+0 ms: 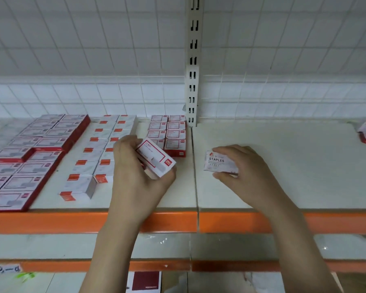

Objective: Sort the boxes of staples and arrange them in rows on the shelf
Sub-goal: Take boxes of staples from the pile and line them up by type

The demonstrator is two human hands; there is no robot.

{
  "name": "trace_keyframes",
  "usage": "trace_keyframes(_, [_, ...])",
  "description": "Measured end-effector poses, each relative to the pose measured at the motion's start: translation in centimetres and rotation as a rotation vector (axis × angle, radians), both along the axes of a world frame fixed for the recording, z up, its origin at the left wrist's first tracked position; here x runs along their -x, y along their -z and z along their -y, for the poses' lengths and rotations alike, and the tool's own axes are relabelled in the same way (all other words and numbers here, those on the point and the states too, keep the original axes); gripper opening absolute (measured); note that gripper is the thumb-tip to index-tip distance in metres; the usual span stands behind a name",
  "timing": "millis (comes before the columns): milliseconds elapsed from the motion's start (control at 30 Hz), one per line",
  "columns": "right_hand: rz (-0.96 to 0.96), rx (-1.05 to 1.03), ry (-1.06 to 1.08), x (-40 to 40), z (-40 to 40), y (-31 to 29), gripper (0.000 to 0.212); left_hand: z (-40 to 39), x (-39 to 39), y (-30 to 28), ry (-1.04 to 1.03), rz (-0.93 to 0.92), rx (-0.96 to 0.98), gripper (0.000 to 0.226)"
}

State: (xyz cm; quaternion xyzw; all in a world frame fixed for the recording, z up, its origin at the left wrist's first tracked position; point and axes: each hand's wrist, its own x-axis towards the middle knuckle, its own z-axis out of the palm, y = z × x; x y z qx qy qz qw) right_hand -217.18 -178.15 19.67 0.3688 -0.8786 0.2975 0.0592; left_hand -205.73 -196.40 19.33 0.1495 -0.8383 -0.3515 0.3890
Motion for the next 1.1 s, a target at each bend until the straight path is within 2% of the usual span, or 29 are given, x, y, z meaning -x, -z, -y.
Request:
trace_keyframes(100, [-0.011, 0.002, 0.027, -1.1, 3.1, -0.1, 0.048, 3.4, -0.9, -0.6, 0.004, 0.021, -0.011, 0.071])
trace_keyframes(200, [-0.017, -0.016, 0.041, -2.9, 6.9, -0.3, 0.049, 7.6, -2.2, -0.8, 0.053, 0.016, 0.121, 0.083])
trace_keyframes(467, [-0.015, -0.018, 0.031, -7.7, 15.0, -0.2, 0.050, 15.9, -6.6, -1.3, -0.009, 0.158, 0.222, 0.061])
trace_keyframes(667, [-0.028, -0.063, 0.014, -9.4, 17.8, -0.2, 0.050, 17.9, -8.2, -1.2, -0.006, 0.198, 0.174, 0.083])
trace_keyframes(833, [-0.025, -0.069, -0.013, -9.5, 18.1, -0.4, 0.050, 18.3, -8.3, 0.0, 0.109, 0.187, 0.079, 0.084])
trace_keyframes(967, [0.001, -0.067, -0.028, -9.1, 17.7, -0.2, 0.051, 18.1, -8.0, 1.2, 0.136, 0.170, 0.116, 0.066])
trace_keyframes(1100, [-0.008, -0.068, -0.035, -8.7, 17.3, 0.2, 0.050, 17.6, -8.2, 1.0, 0.063, 0.144, 0.161, 0.049])
